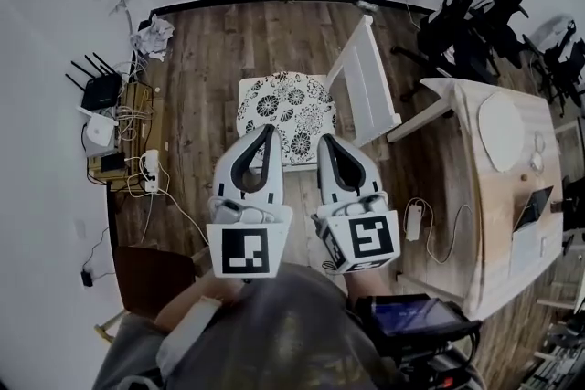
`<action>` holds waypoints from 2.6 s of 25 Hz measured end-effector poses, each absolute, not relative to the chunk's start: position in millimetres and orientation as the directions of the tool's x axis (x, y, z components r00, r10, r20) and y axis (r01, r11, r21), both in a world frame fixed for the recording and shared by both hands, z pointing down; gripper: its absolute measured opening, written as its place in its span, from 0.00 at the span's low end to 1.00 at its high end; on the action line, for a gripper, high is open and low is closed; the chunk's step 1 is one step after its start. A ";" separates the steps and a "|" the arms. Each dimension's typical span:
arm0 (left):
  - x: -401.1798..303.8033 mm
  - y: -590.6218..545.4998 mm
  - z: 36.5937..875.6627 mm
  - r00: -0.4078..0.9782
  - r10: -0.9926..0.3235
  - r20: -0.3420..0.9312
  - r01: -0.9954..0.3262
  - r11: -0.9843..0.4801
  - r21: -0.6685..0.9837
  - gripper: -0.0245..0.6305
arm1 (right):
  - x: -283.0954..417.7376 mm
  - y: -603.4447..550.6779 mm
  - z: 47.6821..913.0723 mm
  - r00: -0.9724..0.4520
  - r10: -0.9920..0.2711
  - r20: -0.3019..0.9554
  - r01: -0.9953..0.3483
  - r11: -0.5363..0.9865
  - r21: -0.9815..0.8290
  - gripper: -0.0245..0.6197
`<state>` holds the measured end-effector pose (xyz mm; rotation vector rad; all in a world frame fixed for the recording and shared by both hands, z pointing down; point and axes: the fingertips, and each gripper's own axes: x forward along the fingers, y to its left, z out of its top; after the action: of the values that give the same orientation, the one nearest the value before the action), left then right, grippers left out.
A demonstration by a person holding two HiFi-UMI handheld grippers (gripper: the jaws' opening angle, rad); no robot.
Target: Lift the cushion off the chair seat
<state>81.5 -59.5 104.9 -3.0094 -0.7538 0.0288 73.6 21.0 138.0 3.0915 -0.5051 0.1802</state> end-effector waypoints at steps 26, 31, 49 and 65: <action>169.8 -7.2 115.9 0.891 0.453 0.034 0.454 -0.890 -0.039 0.05 | 169.7 71.1 137.0 0.937 -0.331 0.113 -0.333 -0.943 0.000 0.05; 193.4 8.3 124.0 0.908 0.416 0.058 0.418 -0.908 -0.035 0.05 | 197.6 88.2 149.3 0.923 -0.362 0.133 -0.362 -0.932 -0.027 0.05; 239.5 43.0 150.6 0.935 0.330 0.127 0.340 -0.937 -0.073 0.05 | 253.0 105.1 183.2 0.859 -0.484 0.164 -0.476 -0.875 -0.087 0.05; 244.7 22.5 186.4 0.922 0.369 0.121 0.379 -0.922 -0.076 0.05 | 259.4 90.3 226.4 0.862 -0.454 0.227 -0.451 -0.890 -0.065 0.05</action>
<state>244.7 22.5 186.4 -2.9826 -0.5821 -0.1593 259.4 90.3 226.4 3.0408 -0.7391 0.3741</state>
